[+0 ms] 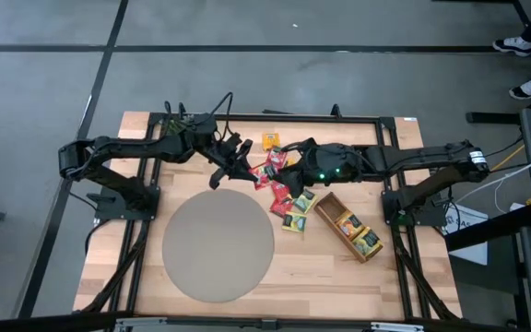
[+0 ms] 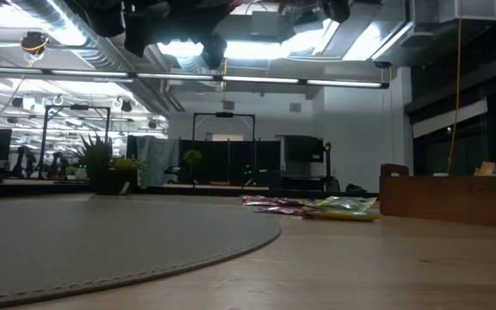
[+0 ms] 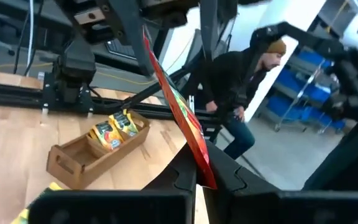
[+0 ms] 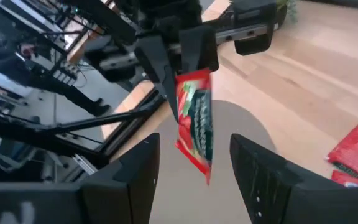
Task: Pick & Place Tea
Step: Put the red tea bag into the top section of the wooden organizer
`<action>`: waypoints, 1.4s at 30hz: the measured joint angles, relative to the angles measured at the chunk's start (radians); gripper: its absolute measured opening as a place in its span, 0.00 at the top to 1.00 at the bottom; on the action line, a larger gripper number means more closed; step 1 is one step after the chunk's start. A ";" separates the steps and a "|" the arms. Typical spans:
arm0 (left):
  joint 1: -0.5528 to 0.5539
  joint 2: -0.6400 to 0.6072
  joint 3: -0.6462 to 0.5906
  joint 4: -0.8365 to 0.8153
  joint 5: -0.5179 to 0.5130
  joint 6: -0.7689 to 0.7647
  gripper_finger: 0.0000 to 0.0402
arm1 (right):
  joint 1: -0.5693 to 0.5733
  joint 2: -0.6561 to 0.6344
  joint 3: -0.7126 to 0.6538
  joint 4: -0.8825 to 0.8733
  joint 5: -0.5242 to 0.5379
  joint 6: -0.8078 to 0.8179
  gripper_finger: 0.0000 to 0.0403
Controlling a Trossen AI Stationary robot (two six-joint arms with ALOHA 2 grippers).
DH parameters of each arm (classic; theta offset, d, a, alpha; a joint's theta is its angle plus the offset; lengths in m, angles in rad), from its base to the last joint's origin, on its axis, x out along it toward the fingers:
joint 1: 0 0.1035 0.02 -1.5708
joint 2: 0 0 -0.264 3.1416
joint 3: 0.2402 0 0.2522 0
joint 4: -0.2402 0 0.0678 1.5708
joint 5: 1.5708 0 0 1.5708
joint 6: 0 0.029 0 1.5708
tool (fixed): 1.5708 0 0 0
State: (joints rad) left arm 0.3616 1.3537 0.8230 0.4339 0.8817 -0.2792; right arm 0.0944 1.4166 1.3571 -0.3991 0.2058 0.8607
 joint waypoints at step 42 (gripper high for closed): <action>-0.065 0.000 0.001 -0.153 -0.134 0.028 0.90 | -0.041 0.063 0.001 -0.093 -0.149 -0.002 0.99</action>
State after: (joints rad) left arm 0.2970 1.3533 0.8238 0.2807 0.7480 -0.2514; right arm 0.0532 1.4791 1.3582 -0.4919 0.0571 0.8586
